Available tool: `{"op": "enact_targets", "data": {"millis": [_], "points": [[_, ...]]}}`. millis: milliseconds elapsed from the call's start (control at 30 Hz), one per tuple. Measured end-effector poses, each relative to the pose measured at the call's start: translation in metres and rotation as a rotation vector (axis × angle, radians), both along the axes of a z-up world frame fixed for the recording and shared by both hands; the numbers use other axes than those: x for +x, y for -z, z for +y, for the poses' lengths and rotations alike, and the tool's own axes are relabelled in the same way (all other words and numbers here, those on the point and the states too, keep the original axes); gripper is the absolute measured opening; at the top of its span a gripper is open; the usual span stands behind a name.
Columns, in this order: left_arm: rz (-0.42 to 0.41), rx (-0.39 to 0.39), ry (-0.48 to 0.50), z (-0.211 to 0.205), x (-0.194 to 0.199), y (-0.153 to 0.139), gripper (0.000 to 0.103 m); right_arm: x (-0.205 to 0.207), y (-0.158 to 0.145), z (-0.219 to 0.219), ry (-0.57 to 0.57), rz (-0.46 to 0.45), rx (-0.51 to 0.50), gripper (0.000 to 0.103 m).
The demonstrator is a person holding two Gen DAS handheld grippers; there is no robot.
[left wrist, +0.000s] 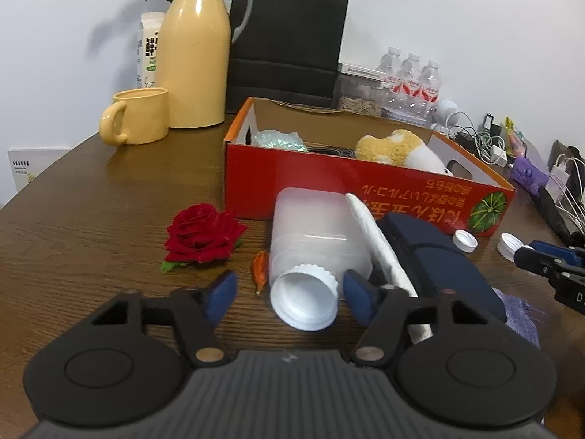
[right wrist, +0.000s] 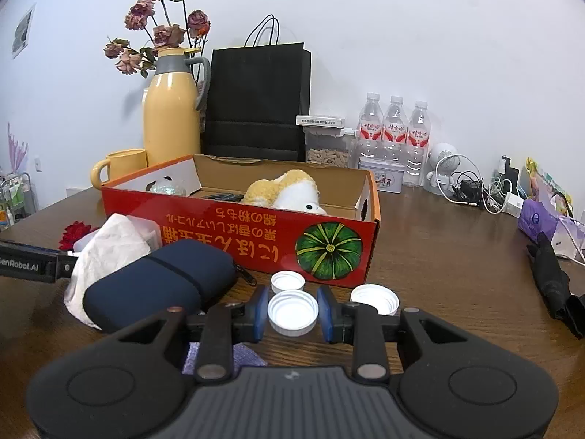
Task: Organize objects
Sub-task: 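Grasp the white plastic bottle with the left gripper while the right gripper carries the cap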
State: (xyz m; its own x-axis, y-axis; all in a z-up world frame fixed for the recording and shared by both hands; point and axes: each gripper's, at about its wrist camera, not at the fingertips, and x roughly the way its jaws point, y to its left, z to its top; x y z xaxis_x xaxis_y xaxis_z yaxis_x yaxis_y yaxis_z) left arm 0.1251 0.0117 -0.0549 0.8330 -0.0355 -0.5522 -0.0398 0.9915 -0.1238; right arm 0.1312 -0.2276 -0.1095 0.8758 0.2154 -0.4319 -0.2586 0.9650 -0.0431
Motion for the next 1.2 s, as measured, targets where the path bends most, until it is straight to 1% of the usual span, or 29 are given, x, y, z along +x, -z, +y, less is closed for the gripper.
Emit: {"op": "enact_targets", "data": {"millis": [33,67,233,333,533,700,800,967,1200], "points": [[0.003,-0.003,0.007,-0.001,0.0,0.001,0.045,0.0,0.0,0.0,0.0,0.0,0.0,0.027],[0.007,-0.005,0.013,-0.002,0.0,0.002,0.041,0.0,0.0,0.0,0.0,0.0,0.0,0.027],[-0.034,-0.002,0.011,-0.003,-0.006,0.001,0.041,0.0,-0.001,0.0,0.002,-0.003,0.002,0.027],[-0.045,-0.008,0.004,-0.001,-0.009,0.0,0.041,-0.001,-0.001,-0.002,0.002,-0.006,0.006,0.027],[-0.083,0.007,-0.014,-0.001,-0.017,-0.004,0.041,-0.004,-0.002,-0.002,0.001,-0.025,0.009,0.027],[-0.13,0.006,-0.019,0.0,-0.021,-0.017,0.041,-0.011,-0.004,0.003,-0.024,-0.085,-0.004,0.027],[-0.172,0.011,-0.009,-0.001,-0.021,-0.03,0.041,-0.008,-0.008,0.008,-0.071,-0.094,0.008,0.027],[-0.247,0.015,-0.002,-0.005,-0.008,-0.054,0.041,0.005,-0.026,0.022,-0.104,-0.146,0.009,0.027],[-0.313,0.027,0.011,-0.019,0.029,-0.08,0.041,0.04,-0.055,0.045,-0.132,-0.221,0.028,0.027]]}}
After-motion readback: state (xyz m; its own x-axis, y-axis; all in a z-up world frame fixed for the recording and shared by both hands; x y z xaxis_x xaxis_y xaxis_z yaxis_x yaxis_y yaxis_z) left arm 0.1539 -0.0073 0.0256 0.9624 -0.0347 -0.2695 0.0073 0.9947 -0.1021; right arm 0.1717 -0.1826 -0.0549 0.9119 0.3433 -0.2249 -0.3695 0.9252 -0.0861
